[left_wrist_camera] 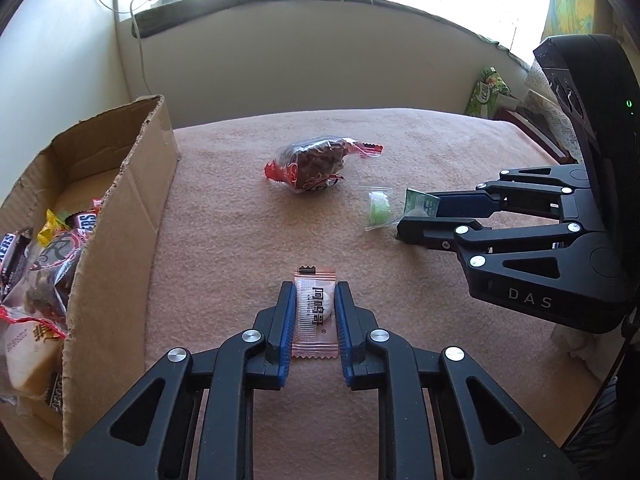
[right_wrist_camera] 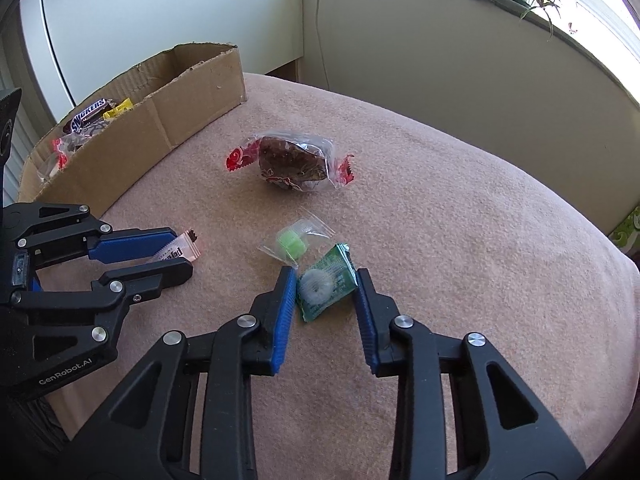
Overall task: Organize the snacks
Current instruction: 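Lift both held packets and carry them over the cardboard box, then open the right tool to drop the mint packet while the left tool releases the pink packet, then move both tools back over the table toward the red-wrapped bag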
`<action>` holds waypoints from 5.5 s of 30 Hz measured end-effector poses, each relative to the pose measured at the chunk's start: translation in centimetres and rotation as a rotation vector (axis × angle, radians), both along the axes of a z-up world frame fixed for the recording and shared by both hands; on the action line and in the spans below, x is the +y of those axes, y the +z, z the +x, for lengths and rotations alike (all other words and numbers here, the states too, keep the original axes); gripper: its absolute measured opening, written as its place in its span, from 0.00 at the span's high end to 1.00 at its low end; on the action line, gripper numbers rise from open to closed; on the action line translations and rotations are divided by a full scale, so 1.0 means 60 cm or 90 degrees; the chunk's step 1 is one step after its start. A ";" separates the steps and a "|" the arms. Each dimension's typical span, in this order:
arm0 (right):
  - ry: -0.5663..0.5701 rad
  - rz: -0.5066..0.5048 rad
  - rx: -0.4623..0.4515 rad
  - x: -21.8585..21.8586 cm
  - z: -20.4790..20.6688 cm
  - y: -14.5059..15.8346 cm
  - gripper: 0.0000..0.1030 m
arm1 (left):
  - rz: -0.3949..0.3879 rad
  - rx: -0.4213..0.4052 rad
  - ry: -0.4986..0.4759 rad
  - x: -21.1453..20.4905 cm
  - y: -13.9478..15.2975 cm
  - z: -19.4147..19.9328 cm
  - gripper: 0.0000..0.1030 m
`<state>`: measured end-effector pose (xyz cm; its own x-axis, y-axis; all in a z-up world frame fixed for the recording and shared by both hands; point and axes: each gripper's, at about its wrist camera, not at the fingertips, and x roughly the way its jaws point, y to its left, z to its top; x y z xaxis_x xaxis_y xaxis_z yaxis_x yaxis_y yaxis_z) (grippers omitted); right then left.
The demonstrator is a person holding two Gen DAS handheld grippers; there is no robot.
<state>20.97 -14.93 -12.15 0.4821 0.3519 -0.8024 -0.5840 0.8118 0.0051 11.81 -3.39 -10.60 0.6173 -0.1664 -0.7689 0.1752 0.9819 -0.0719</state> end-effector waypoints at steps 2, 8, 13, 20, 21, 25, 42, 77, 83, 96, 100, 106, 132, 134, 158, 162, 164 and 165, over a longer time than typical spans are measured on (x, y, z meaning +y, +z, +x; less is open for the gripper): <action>-0.001 0.003 0.001 -0.003 -0.001 0.001 0.75 | -0.001 -0.002 0.000 -0.001 0.001 0.000 0.83; -0.004 0.014 -0.002 -0.003 -0.003 0.004 0.81 | -0.002 -0.014 -0.002 0.005 0.008 -0.015 0.83; -0.008 0.024 -0.015 0.001 -0.013 0.012 0.95 | -0.007 -0.025 -0.002 0.005 0.012 -0.023 0.83; -0.030 0.060 -0.039 -0.017 -0.023 0.048 0.95 | -0.029 -0.047 0.000 0.019 0.027 -0.037 0.83; -0.030 0.070 -0.044 -0.019 -0.025 0.057 0.95 | -0.034 -0.052 0.001 0.023 0.032 -0.040 0.83; -0.027 0.098 -0.067 -0.016 -0.034 0.092 0.95 | -0.049 -0.086 0.008 0.037 0.062 -0.050 0.83; 0.046 0.162 -0.077 0.104 -0.053 0.150 0.95 | -0.084 -0.167 0.098 0.159 0.135 -0.058 0.84; 0.201 0.182 -0.022 0.297 -0.107 0.132 0.94 | -0.054 -0.158 0.193 0.299 0.141 0.023 0.84; 0.212 0.164 -0.013 0.314 -0.120 0.114 0.94 | -0.057 -0.160 0.190 0.301 0.143 0.020 0.84; 0.219 0.154 -0.017 0.328 -0.120 0.105 0.94 | -0.053 -0.160 0.192 0.301 0.146 0.020 0.83; 0.216 0.152 -0.031 0.324 -0.124 0.109 0.94 | -0.052 -0.157 0.190 0.299 0.145 0.022 0.82; 0.214 0.147 -0.037 0.321 -0.124 0.108 0.65 | -0.050 -0.156 0.198 0.299 0.145 0.023 0.82; 0.165 0.155 -0.090 0.258 -0.105 0.126 0.24 | -0.048 -0.183 0.198 0.285 0.160 0.008 0.55; 0.153 0.157 -0.091 0.244 -0.098 0.129 0.24 | -0.049 -0.185 0.190 0.276 0.163 0.009 0.55; -0.051 0.145 -0.038 0.005 0.028 0.092 0.24 | -0.110 -0.145 0.085 0.122 0.160 0.045 0.55; -0.040 0.122 -0.014 0.010 0.029 0.061 0.33 | -0.117 -0.124 0.068 0.092 0.147 0.058 0.55; -0.032 0.109 -0.006 0.017 0.028 0.049 0.35 | -0.120 -0.109 0.061 0.078 0.138 0.067 0.55; -0.028 0.103 -0.003 0.020 0.027 0.044 0.37 | -0.122 -0.101 0.058 0.073 0.133 0.070 0.55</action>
